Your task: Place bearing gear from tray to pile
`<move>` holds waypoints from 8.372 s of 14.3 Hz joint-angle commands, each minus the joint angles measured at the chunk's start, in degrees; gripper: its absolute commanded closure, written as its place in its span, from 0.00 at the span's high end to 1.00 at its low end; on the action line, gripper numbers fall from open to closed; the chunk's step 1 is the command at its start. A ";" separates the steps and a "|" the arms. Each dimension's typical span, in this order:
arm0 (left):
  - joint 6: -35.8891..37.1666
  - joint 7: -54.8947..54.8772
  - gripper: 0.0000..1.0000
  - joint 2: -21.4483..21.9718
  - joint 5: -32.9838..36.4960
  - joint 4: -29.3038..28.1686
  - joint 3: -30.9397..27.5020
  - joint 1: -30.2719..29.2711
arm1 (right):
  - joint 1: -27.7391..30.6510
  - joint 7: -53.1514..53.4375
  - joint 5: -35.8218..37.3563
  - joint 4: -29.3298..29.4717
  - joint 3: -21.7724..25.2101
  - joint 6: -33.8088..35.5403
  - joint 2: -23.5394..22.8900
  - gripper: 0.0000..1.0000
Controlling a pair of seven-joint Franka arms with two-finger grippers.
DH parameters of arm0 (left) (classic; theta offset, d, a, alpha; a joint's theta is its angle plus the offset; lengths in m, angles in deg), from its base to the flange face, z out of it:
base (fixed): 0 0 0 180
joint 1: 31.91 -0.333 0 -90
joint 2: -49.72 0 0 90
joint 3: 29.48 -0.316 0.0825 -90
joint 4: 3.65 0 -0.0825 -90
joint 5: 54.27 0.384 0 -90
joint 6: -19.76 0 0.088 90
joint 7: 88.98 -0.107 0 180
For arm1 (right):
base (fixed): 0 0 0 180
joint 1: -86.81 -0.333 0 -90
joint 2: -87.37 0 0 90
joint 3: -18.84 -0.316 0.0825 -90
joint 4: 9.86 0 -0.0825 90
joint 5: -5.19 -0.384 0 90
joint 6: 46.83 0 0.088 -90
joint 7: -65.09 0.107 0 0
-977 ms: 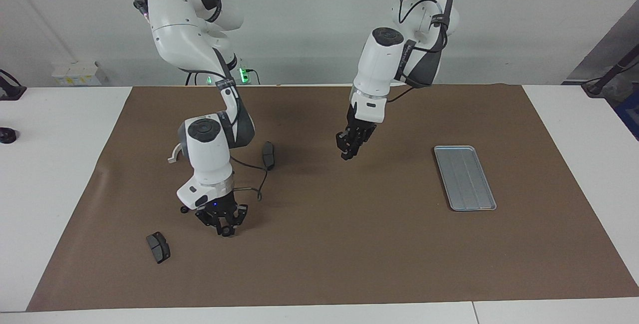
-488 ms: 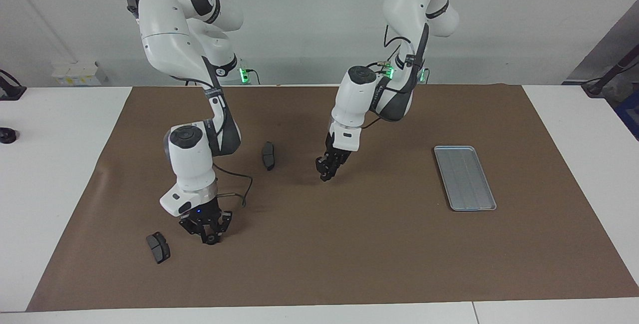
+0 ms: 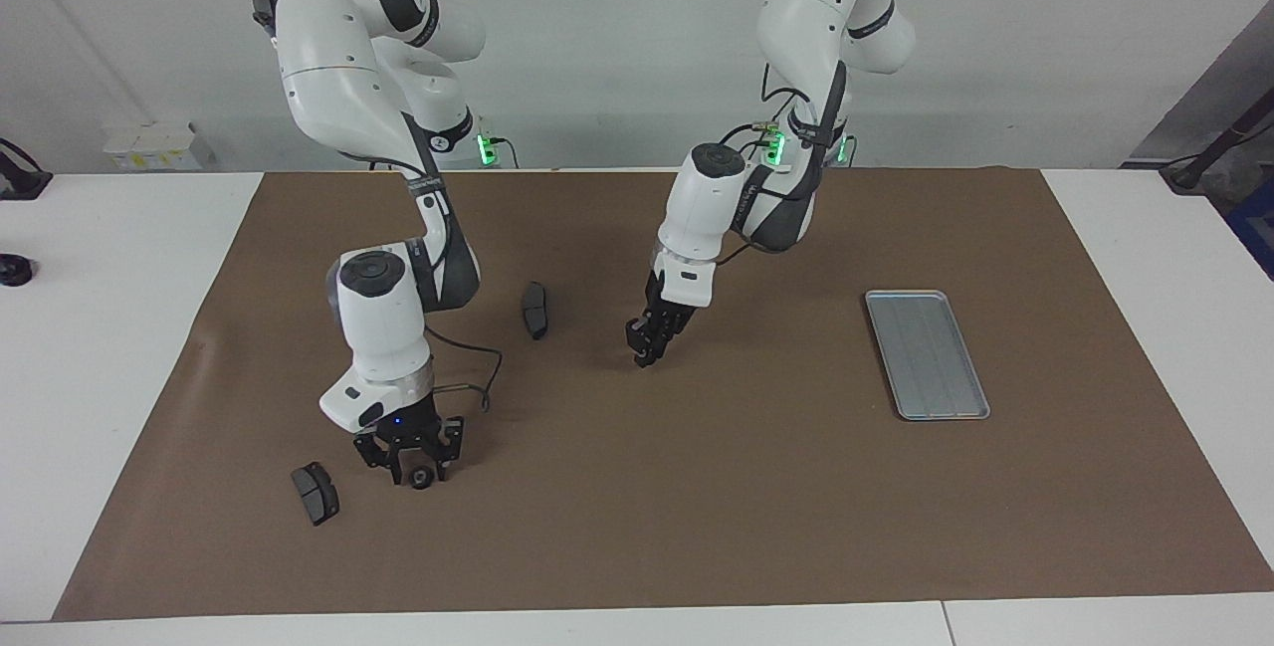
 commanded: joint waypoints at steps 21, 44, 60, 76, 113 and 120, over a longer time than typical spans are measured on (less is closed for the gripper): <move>55.00 -74.98 1.00 21.77 -0.26 12.26 -2.02 -29.24 | -25.08 28.03 1.25 -2.18 -2.40 13.82 5.08 1.00; 70.75 -74.72 1.00 23.09 -0.34 23.53 -3.25 -31.53 | -23.77 27.24 1.43 -3.95 -1.96 15.12 7.97 0.11; 70.50 -74.72 1.00 23.71 -0.34 22.56 -3.25 -31.61 | -2.41 10.09 0.28 -11.23 -2.31 16.72 13.69 0.11; 70.50 -74.72 1.00 23.71 -0.34 22.56 -3.25 -31.61 | -2.94 8.97 -12.18 -6.94 -2.57 29.80 23.44 1.00; 70.50 -74.72 1.00 23.71 -0.34 22.56 -3.25 -31.61 | -5.31 -18.64 -26.35 10.82 17.91 62.42 36.72 1.00; 70.50 -74.72 1.00 23.71 -0.34 22.56 -3.25 -31.61 | -7.68 -18.29 -22.57 3.89 15.36 57.95 36.28 1.00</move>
